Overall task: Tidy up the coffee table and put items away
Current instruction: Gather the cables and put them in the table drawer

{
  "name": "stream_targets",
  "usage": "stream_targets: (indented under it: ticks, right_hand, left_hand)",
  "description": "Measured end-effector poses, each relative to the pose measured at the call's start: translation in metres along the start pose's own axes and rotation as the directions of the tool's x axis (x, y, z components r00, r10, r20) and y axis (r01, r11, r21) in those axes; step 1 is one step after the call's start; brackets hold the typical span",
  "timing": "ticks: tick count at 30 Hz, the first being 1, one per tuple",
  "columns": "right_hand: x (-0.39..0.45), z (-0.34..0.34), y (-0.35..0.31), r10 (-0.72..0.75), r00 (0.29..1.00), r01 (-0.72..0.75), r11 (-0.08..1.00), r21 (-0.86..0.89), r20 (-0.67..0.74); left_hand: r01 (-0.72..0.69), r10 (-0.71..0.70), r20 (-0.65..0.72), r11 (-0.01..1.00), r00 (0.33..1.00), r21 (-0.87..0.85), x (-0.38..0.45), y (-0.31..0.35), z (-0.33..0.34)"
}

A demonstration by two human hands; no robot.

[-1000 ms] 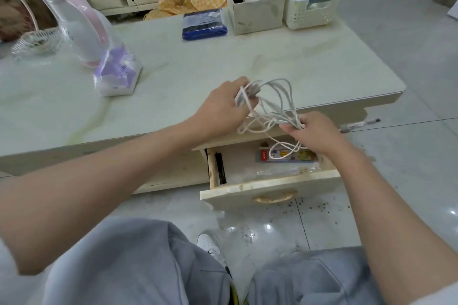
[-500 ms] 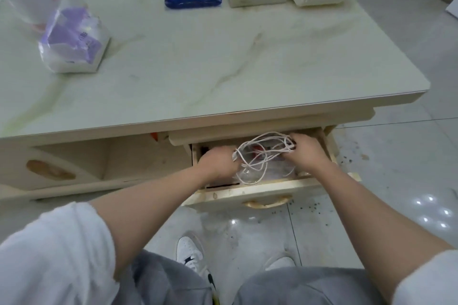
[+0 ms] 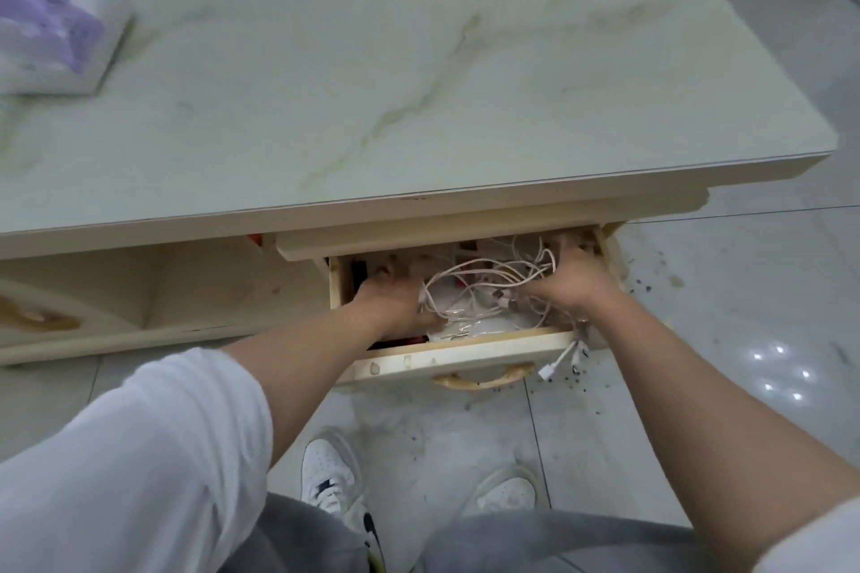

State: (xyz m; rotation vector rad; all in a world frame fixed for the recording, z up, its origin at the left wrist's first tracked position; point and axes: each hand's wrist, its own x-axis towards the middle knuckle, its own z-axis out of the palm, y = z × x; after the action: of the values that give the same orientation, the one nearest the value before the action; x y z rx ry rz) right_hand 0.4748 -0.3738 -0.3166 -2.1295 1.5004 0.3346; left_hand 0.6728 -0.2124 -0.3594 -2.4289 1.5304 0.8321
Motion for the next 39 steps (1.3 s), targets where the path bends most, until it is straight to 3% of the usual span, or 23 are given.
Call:
stream_targets:
  ticks: [5, 9, 11, 13, 14, 16, 18, 20, 22, 25, 27, 29, 31, 32, 35, 37, 39]
  right_hand:
    - [-0.009, -0.018, 0.001, 0.104, 0.993, -0.083, 0.958, -0.275, 0.063]
    - [-0.021, -0.026, 0.000, 0.194, 0.941, -0.101, 0.943, -0.317, 0.279]
    - [-0.022, -0.024, -0.001, 0.190, 0.944, -0.122, 0.961, -0.250, 0.269]
    - [-0.016, -0.019, -0.003, 0.237, 0.943, -0.255, 0.965, 0.052, 0.235]
    - [-0.011, -0.017, -0.006, 0.293, 0.932, -0.347, 0.893, 0.286, 0.215]
    - [-0.003, -0.015, -0.012, 0.385, 0.900, -0.413, 0.610, 0.676, 0.204]
    - [-0.001, -0.013, -0.022, 0.389, 0.887, -0.394, 0.357, 0.847, 0.249]
    - [0.001, -0.005, -0.023, 0.356, 0.892, -0.371, 0.227, 0.900, 0.278]
    - [0.004, 0.010, -0.016, 0.339, 0.894, -0.396, 0.288, 0.872, 0.294]
    - [0.012, 0.030, -0.008, 0.307, 0.907, -0.419, 0.580, 0.699, 0.289]
    - [0.009, 0.031, -0.013, 0.283, 0.931, -0.360, 0.806, 0.470, 0.228]
    - [0.003, 0.025, -0.018, 0.260, 0.962, -0.270, 0.948, 0.171, 0.080]
    - [-0.003, 0.021, -0.017, 0.245, 0.964, -0.240, 0.969, 0.058, -0.100]
    - [-0.004, 0.020, -0.016, 0.236, 0.951, -0.223, 0.971, 0.089, -0.197]
    - [-0.010, 0.015, -0.024, 0.079, 0.889, -0.058, 0.996, 0.061, -0.452]
    - [-0.013, 0.015, -0.032, -0.093, 0.861, 0.072, 0.996, -0.061, -0.499]
    - [-0.017, 0.021, -0.035, -0.201, 0.881, 0.153, 0.978, -0.145, -0.429]
  left_hand:
    - [-0.229, 0.228, 0.024, 0.972, 0.973, 0.060, -0.013, -0.021, -0.005]
    - [-0.276, 0.279, 0.014, 0.940, 0.960, 0.200, -0.016, -0.022, -0.009]
    - [-0.225, 0.234, -0.008, 0.941, 0.972, 0.252, -0.016, -0.020, -0.008]
    - [-0.116, 0.129, -0.034, 0.961, 0.991, 0.251, -0.019, -0.017, -0.009]
    - [-0.069, 0.082, -0.041, 0.967, 0.996, 0.243, -0.019, -0.015, -0.009]
    - [-0.074, 0.094, -0.076, 0.970, 0.993, 0.233, -0.015, -0.015, -0.008]
    - [-0.167, 0.188, -0.080, 0.962, 0.979, 0.215, -0.010, -0.016, -0.006]
    - [-0.259, 0.266, -0.006, 0.944, 0.964, 0.202, -0.006, -0.018, -0.005]
    - [-0.310, 0.302, 0.070, 0.928, 0.951, 0.205, -0.003, -0.018, -0.005]
    - [-0.302, 0.298, 0.054, 0.925, 0.953, 0.232, 0.000, -0.022, -0.004]
    - [-0.246, 0.249, 0.022, 0.938, 0.968, 0.244, 0.002, -0.027, -0.003]
    - [-0.196, 0.195, 0.029, 0.950, 0.980, 0.242, 0.001, -0.028, -0.005]
    - [-0.171, 0.152, 0.098, 0.960, 0.983, 0.222, 0.003, -0.025, -0.006]
    - [-0.160, 0.136, 0.124, 0.964, 0.983, 0.213, 0.006, -0.024, -0.006]
    - [-0.118, 0.099, 0.108, 0.976, 0.989, 0.183, 0.013, -0.022, -0.004]
    - [-0.112, 0.097, 0.088, 0.975, 0.991, 0.192, 0.012, -0.019, -0.005]
    - [-0.133, 0.112, 0.104, 0.967, 0.988, 0.217, 0.006, -0.016, -0.008]
